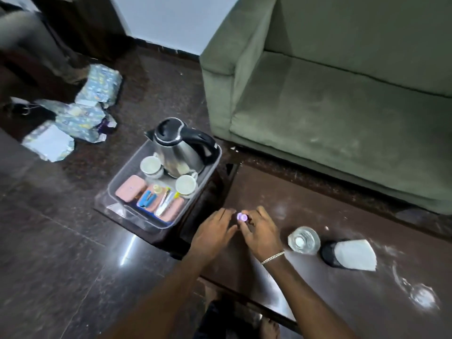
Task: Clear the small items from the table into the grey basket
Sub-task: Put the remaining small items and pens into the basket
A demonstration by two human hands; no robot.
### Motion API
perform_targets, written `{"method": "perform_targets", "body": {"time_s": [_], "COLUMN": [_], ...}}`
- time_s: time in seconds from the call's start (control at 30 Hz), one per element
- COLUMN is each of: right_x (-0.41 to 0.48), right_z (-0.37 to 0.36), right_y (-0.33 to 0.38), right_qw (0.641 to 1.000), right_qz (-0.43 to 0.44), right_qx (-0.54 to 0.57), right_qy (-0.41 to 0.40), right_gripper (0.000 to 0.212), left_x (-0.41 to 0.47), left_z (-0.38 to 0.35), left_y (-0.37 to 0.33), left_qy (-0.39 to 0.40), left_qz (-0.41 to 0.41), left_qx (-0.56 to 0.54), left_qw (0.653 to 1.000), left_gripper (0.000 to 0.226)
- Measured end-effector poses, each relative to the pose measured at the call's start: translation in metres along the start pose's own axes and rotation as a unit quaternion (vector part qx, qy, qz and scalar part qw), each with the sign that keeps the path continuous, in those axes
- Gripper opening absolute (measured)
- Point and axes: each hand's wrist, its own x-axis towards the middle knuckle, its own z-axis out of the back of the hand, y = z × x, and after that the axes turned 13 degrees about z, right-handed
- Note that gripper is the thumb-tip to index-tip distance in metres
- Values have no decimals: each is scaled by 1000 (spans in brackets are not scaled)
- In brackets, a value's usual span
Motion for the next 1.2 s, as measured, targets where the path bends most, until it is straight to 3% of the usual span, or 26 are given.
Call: {"method": "perform_targets", "body": {"time_s": [0.17,0.37,0.57,0.7,0.83,1.1,1.2], "right_x": [61,120,161,188,205,210,208], "right_z": [-23,-69,-125,-162,-199,-232,-232], "right_y": [58,121,169,188,197,188,186], "right_qw": [996,983,965,954,944,931,930], "right_qz": [80,157,214,220,212,219,220], "right_qx": [25,39,-17,-52,-59,-66,-67], "right_qy": [20,85,153,196,245,283,288], "right_gripper": [15,18,20,20,25,26,27], "left_x": [16,23,27,33,38,43,43], "left_z": [65,125,161,168,162,141,141], "left_y": [35,91,159,192,223,259,263], "left_qy": [-54,-178,-121,-164,-141,-163,-182], "left_qz": [55,6,116,190,239,233,193], "left_qx": [-29,42,128,128,128,127,142], "left_qw": [997,983,978,960,952,950,954], "left_gripper": [37,16,33,29,29,22,13]}}
